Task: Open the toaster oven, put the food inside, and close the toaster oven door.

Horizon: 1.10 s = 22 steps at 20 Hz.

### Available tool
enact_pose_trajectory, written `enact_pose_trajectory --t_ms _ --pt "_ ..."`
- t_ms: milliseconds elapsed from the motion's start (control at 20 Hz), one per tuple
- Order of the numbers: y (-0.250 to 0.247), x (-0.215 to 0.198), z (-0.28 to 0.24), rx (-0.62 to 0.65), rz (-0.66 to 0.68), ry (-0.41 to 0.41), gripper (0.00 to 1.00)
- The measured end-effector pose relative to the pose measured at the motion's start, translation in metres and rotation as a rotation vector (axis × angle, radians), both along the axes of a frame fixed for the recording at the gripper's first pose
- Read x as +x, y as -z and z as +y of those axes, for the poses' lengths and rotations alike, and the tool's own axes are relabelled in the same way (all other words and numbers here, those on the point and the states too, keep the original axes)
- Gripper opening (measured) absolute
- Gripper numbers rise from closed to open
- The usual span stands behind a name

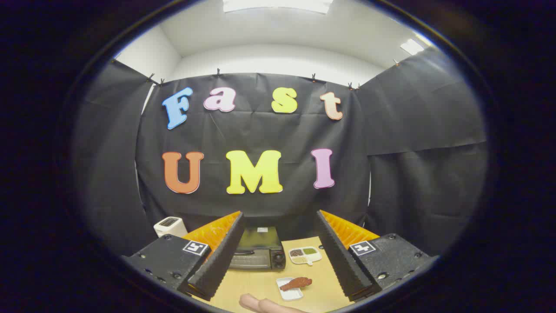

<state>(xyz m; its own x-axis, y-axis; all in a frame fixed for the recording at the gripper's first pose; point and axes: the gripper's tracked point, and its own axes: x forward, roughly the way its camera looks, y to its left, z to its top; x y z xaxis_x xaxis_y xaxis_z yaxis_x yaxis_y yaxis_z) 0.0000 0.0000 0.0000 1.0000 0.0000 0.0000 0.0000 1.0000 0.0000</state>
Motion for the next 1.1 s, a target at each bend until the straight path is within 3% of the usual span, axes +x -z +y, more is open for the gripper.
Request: enact_pose_trajectory --t_ms 350,650,1100 --pt "0.007 0.003 0.008 -0.007 0.011 0.012 1.00" --pt "0.018 0.019 0.035 -0.023 0.020 -0.030 1.00" --pt "0.109 0.109 0.101 -0.059 0.170 -0.124 1.00"
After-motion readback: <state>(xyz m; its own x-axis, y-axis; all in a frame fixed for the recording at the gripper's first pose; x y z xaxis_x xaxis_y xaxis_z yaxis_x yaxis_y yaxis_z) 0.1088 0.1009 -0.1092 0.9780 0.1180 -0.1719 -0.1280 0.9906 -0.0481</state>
